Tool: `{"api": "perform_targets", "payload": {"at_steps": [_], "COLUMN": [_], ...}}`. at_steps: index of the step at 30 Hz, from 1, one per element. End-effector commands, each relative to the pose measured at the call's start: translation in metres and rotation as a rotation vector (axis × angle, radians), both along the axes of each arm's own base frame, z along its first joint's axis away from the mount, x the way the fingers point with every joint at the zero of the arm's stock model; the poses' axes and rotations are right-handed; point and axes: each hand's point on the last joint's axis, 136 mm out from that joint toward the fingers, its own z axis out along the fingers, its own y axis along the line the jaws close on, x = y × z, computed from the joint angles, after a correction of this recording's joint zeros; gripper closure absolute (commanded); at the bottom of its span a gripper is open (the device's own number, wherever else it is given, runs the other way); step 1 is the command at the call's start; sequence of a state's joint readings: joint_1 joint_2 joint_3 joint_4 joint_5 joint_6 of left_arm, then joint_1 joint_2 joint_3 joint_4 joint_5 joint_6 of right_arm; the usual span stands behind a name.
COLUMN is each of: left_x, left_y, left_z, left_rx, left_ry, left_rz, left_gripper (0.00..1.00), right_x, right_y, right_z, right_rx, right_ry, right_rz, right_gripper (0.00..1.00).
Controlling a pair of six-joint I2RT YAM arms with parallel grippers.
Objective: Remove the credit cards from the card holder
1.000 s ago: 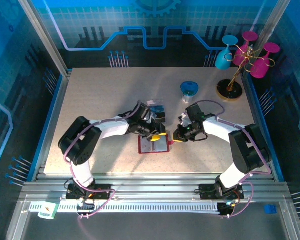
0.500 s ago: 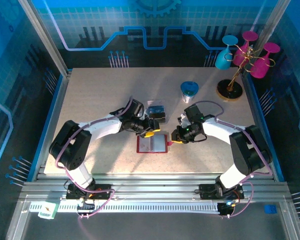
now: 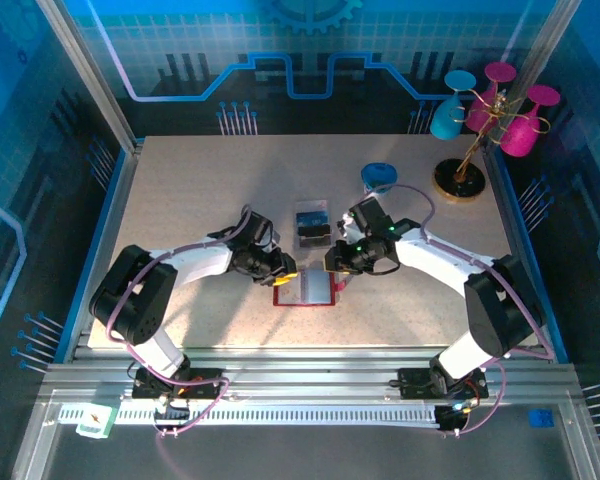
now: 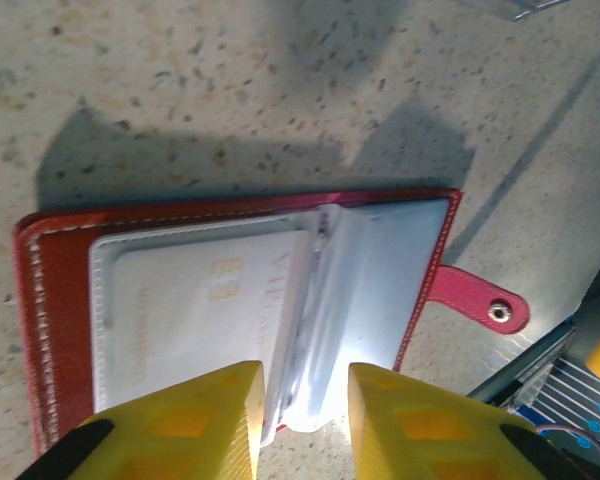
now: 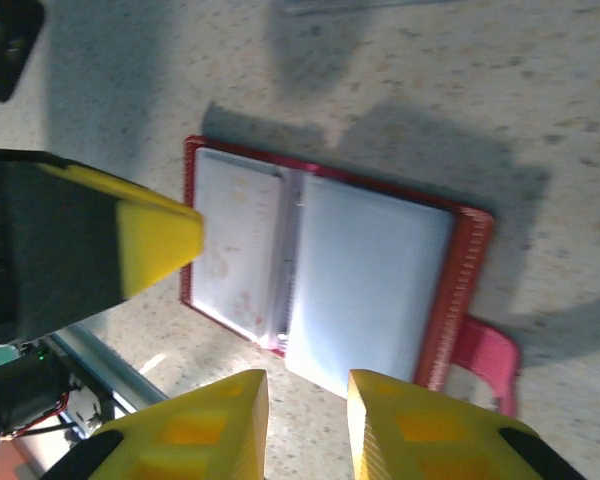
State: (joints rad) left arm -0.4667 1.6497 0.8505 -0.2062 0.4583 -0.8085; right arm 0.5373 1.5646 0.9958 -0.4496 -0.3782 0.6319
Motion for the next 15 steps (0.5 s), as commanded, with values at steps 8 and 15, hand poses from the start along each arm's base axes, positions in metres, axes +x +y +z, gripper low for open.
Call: {"api": "perform_targets", "payload": {"at_steps": [8, 15], "left_x": [-0.012, -0.017], "left_y": [0.019, 0.024], "left_z": [-0.009, -0.018], "left_rx": [0.007, -0.003], "left_ry": [0.009, 0.03], "left_rz": [0.025, 0.029], "left_gripper": [0.82, 0.86], "right_x": [-0.007, -0.009], "right_y": [0.061, 0.078], "right_z": [-0.021, -0.038], "right_rx": [0.109, 0.155], "right_ry": [0.106, 0.155], "right_rz": [0.025, 0.032], "right_gripper": [0.73, 0.74]}}
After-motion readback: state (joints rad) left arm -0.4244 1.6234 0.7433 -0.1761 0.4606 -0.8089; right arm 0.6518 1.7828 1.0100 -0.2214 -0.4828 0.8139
